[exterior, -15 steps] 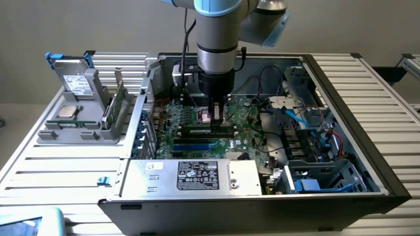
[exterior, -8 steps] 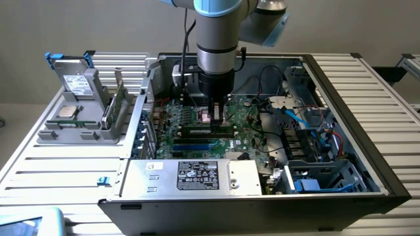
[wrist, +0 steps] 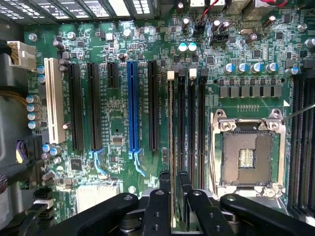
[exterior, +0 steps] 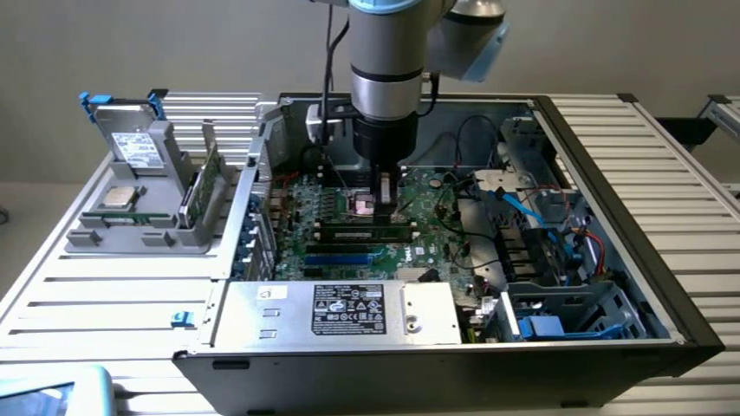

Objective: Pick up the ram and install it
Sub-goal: 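Insert the ram into the slot, then press down the ram until it locks into place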

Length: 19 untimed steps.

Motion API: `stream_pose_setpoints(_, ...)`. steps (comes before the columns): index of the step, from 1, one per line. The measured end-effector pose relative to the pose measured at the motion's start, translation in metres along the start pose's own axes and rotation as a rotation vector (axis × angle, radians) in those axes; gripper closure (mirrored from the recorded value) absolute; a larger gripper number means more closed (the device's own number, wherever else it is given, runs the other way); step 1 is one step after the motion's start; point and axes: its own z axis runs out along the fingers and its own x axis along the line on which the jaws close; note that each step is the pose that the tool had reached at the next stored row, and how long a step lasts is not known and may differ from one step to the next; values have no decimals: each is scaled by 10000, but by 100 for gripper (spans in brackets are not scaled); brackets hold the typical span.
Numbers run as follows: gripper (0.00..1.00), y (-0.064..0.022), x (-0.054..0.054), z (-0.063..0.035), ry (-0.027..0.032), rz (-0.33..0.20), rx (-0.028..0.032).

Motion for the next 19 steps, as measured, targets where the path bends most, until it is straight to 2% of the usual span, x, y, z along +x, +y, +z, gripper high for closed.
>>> stream_pose_setpoints(3,79,-60,4,-107,2,-4,-73)
stream_pose_setpoints(5,79,-95,4,-126,2,-8,-141)
stream_pose_setpoints(6,79,-95,4,-126,-4,-9,-154)
stream_pose_setpoints(16,79,-95,4,-126,-2,-8,-156)
stream_pose_setpoints(18,81,-95,4,-126,-2,-8,-156)
stream_pose_setpoints(19,88,-95,4,-126,-2,-8,-156)
